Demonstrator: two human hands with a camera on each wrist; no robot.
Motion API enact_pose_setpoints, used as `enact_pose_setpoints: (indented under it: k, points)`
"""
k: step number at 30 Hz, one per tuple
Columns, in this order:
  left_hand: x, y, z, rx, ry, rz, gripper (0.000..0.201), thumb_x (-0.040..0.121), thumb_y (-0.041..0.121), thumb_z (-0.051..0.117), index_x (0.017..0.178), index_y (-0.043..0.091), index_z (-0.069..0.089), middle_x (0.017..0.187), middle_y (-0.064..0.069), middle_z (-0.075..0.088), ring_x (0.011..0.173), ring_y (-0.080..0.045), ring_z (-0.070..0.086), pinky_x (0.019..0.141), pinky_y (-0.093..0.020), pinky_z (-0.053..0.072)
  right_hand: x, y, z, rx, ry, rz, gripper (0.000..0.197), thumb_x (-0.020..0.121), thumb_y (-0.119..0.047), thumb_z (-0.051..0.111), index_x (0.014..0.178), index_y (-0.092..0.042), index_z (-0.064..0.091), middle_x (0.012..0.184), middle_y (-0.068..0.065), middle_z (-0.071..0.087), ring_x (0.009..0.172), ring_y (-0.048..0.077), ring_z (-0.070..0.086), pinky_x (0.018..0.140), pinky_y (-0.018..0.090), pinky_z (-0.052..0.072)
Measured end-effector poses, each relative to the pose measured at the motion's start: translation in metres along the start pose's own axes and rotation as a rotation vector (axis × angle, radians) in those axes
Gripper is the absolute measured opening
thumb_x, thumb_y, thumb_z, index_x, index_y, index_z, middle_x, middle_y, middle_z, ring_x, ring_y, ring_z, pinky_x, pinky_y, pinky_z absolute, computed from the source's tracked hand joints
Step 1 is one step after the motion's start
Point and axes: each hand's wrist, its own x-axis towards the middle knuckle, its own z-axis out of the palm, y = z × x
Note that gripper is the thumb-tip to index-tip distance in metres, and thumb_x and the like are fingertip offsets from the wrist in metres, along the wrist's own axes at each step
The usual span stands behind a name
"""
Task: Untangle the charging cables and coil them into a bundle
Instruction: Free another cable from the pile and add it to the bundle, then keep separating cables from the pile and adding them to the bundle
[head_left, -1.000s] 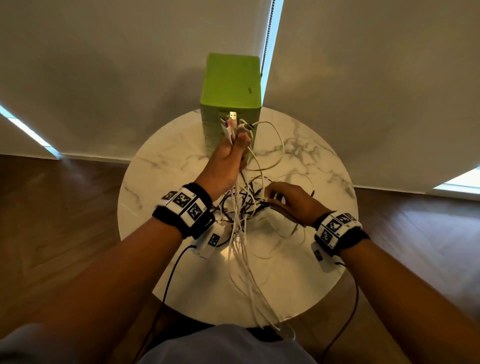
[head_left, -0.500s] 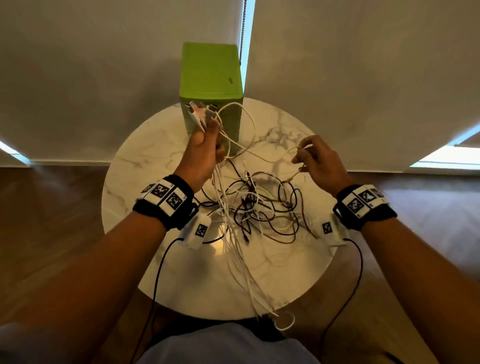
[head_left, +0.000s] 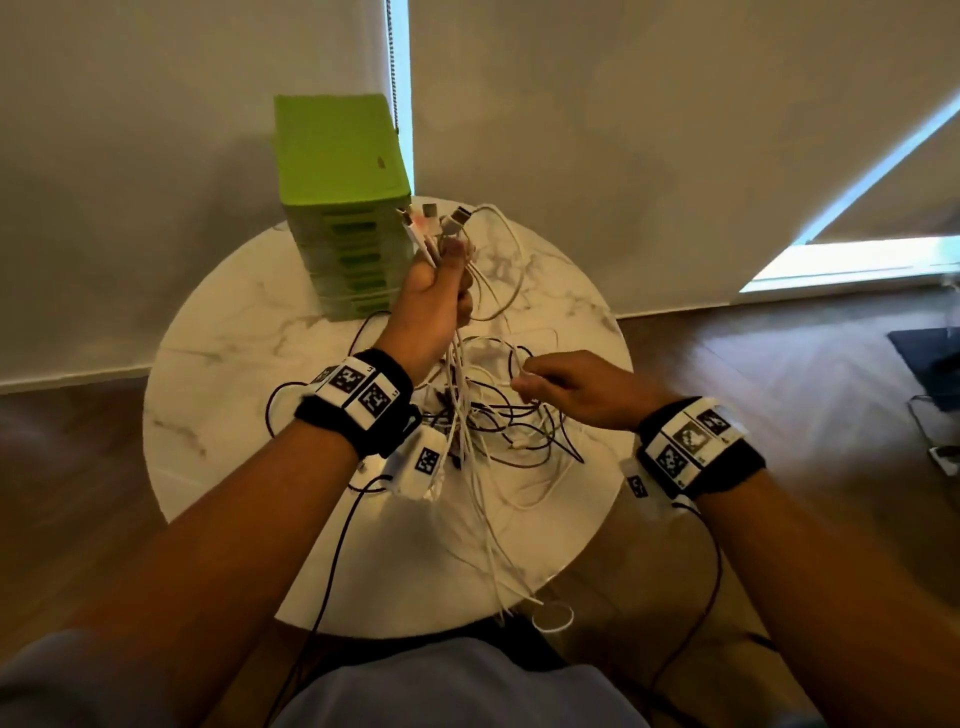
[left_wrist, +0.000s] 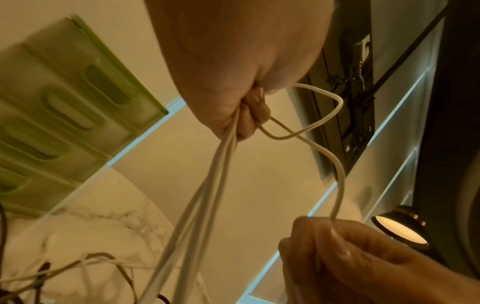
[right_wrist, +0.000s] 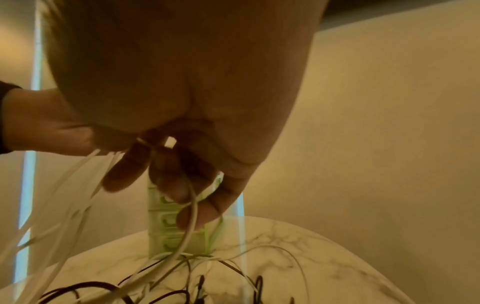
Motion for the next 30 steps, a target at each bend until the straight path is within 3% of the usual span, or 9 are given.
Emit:
enact_pose_setpoints:
  k: [6,9,16,18,20,23,25,28,30]
  points:
    - [-0.013,0.002,0.030,-0.014,-0.095,-0.010,0.028,0.108,0.040,0.038,0.111,0.022,0.060,0.063,0.011,0.026,0.053,-0.005,0.025,0.050,-0.022,0.023,-0.072,0.034,0.007,0.041,0.220,0.314,0.040,0.105,-0.043,0.039,0.090,-0.015,0.063,0.074,-0.006,0.058,0.071,-0.002,0.053,0.067,0.011,0.039]
    - [-0.022,-0.007,0.035,0.029,-0.145,-0.018,0.031,0.108,0.042,0.037,0.116,0.022,0.060,0.064,0.010,0.026,0.053,-0.006,0.027,0.050,-0.021,0.028,-0.107,0.066,0.038,0.051,0.129,0.491,0.042,0.106,-0.042,0.039,0.096,-0.014,0.069,0.083,-0.004,0.064,0.080,0.008,0.057,0.073,0.023,0.039]
    - [-0.045,-0.038,0.037,0.140,-0.176,-0.047,0.031,0.109,0.039,0.035,0.106,0.013,0.052,0.063,0.012,0.033,0.053,-0.005,0.036,0.050,-0.018,0.034,-0.173,0.107,0.146,0.041,-0.118,0.797,0.032,0.104,-0.039,0.048,0.112,-0.017,0.068,0.110,0.007,0.070,0.098,0.021,0.065,0.074,0.023,0.043]
    - [-0.048,-0.045,0.036,0.140,-0.204,-0.050,0.025,0.110,0.034,0.036,0.104,0.013,0.048,0.063,0.013,0.034,0.053,-0.004,0.035,0.050,-0.017,0.033,-0.181,0.106,0.158,0.110,-0.113,0.792,0.033,0.100,-0.030,0.059,0.131,-0.020,0.061,0.127,0.003,0.065,0.119,0.021,0.061,0.088,0.017,0.041]
    - [-0.049,-0.052,0.036,0.139,-0.231,-0.056,0.022,0.110,0.032,0.037,0.097,0.017,0.047,0.062,0.013,0.034,0.054,-0.006,0.032,0.049,-0.018,0.032,-0.180,0.105,0.157,0.207,-0.053,0.778,0.067,0.092,-0.031,0.071,0.150,-0.020,0.039,0.144,-0.003,0.048,0.135,0.016,0.046,0.106,0.022,0.035]
    - [-0.051,-0.062,0.040,0.150,-0.247,-0.078,0.021,0.110,0.031,0.039,0.092,0.021,0.047,0.063,0.012,0.036,0.054,-0.005,0.035,0.049,-0.017,0.034,-0.165,0.096,0.137,0.281,0.232,0.624,0.118,0.067,-0.052,0.087,0.157,-0.033,0.013,0.159,-0.005,0.022,0.146,0.015,0.024,0.119,0.038,0.024]
    - [-0.053,-0.067,0.045,0.157,-0.259,-0.083,0.019,0.109,0.030,0.041,0.095,0.020,0.048,0.065,0.011,0.039,0.054,-0.004,0.037,0.049,-0.016,0.035,-0.148,0.072,0.115,0.269,0.383,0.466,0.124,0.067,-0.049,0.089,0.158,-0.034,0.005,0.162,-0.006,0.014,0.147,0.013,0.019,0.119,0.036,0.019]
    - [-0.056,-0.069,0.056,0.150,-0.300,-0.089,0.015,0.109,0.027,0.042,0.105,0.014,0.048,0.067,0.008,0.035,0.055,-0.007,0.032,0.049,-0.018,0.032,-0.115,0.019,0.087,0.353,0.354,0.269,0.109,0.078,-0.048,0.081,0.156,-0.038,0.007,0.150,-0.002,0.044,0.137,0.006,0.041,0.114,0.026,0.031]
    - [-0.055,-0.068,0.059,0.187,-0.322,-0.064,0.017,0.109,0.028,0.041,0.109,0.011,0.046,0.067,0.007,0.038,0.056,-0.010,0.034,0.050,-0.021,0.032,-0.100,-0.006,0.079,0.381,0.302,0.237,0.080,0.090,-0.048,0.069,0.152,-0.031,0.022,0.108,-0.003,0.068,0.101,0.004,0.063,0.093,0.023,0.047]
